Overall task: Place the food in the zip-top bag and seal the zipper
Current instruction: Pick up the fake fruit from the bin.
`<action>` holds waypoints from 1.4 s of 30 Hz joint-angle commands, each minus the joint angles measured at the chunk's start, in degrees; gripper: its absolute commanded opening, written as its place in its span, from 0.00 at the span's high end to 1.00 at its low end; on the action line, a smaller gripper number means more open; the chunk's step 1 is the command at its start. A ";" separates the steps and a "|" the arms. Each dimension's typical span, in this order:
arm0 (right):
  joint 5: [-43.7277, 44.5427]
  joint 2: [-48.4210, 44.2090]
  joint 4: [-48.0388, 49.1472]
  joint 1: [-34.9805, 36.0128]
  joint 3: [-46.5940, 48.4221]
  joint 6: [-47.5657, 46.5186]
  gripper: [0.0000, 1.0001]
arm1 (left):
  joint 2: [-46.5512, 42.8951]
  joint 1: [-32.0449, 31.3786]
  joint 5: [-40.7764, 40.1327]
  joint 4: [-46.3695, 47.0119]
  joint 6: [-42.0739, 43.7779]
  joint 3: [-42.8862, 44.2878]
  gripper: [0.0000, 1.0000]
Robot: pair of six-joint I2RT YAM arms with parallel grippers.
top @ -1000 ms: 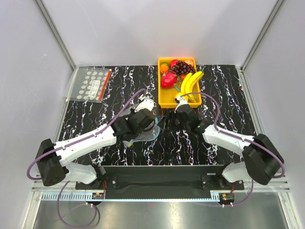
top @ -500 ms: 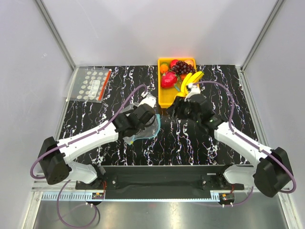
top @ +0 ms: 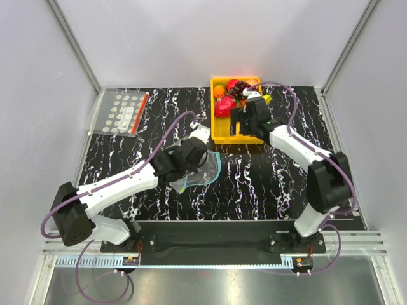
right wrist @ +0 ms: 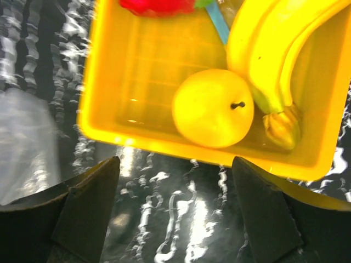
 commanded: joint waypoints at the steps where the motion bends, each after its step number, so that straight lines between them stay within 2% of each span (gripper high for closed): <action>1: 4.93 6.83 -4.68 -0.03 6.53 -8.64 0.11 | -0.86 0.14 2.40 4.08 -2.40 -0.25 1.00; 3: 5.55 9.58 -6.26 -0.30 10.14 -9.96 0.14 | 0.02 0.14 1.87 3.74 -3.37 0.18 1.00; 8: 7.31 16.70 -9.26 -0.47 15.76 -9.61 0.14 | 1.08 0.14 2.92 3.91 -3.81 0.54 1.00; 16: 9.76 23.64 -10.40 -0.48 19.37 -8.38 0.15 | 1.08 0.14 1.87 4.88 -3.02 -0.17 1.00; 18: 9.68 24.26 -10.49 -0.48 20.52 -8.38 0.19 | 1.43 0.14 1.78 4.96 -2.85 -0.16 1.00; 19: 9.77 24.35 -10.40 -0.48 20.78 -8.12 0.24 | 1.43 0.14 1.78 5.05 -2.85 -0.08 1.00; 20: 9.77 24.18 -10.05 -0.48 20.78 -7.68 0.33 | 1.60 0.14 1.78 5.05 -2.76 0.01 1.00; 23: 9.51 21.73 -8.30 -0.39 19.12 -6.89 0.44 | 1.61 0.14 1.69 4.79 -2.76 0.10 1.00; 30: 4.51 10.48 -4.07 -0.39 12.53 -5.04 0.47 | 1.78 1.46 2.48 4.61 -5.13 0.36 1.00; 42: -25.27 -15.43 -2.41 0.23 -5.83 -1.44 0.55 | 6.44 3.48 5.38 4.35 -6.63 5.45 1.00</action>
